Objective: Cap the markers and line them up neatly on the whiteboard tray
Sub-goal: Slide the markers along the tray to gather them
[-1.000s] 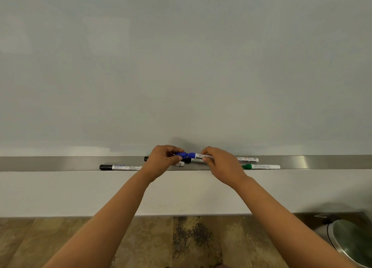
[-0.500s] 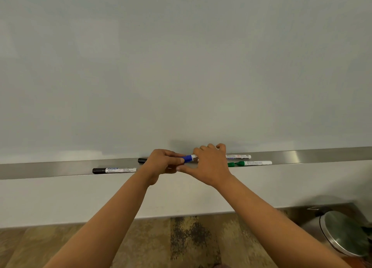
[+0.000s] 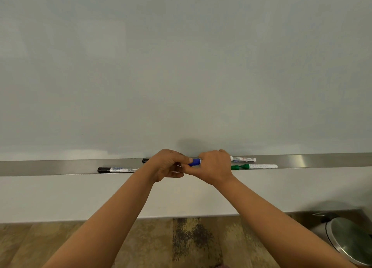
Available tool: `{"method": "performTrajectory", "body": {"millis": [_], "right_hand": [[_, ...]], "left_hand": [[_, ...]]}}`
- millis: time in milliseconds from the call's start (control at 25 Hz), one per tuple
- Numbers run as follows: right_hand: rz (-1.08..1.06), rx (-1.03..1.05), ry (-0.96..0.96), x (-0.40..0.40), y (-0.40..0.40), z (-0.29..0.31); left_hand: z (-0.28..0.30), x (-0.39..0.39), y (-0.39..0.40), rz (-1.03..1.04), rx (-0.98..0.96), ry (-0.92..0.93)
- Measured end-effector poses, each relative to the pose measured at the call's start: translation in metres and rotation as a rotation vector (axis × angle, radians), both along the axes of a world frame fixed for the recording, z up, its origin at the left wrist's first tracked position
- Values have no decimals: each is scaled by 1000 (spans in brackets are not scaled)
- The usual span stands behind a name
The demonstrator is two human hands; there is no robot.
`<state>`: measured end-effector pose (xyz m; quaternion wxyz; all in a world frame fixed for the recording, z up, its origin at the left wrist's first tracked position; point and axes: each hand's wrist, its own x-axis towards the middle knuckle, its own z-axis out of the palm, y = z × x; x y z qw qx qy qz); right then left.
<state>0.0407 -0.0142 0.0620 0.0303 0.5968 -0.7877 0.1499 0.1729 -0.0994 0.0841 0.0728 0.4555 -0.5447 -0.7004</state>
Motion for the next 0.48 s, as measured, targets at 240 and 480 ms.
{"method": "performTrajectory", "body": {"millis": [240, 480], "right_hand": [[252, 131, -203, -19, -6, -20], [255, 200, -330, -30, 1, -34]], "left_hand": [[-14, 3, -12, 78, -216, -140], [-30, 7, -15, 92, -314, -192]]}}
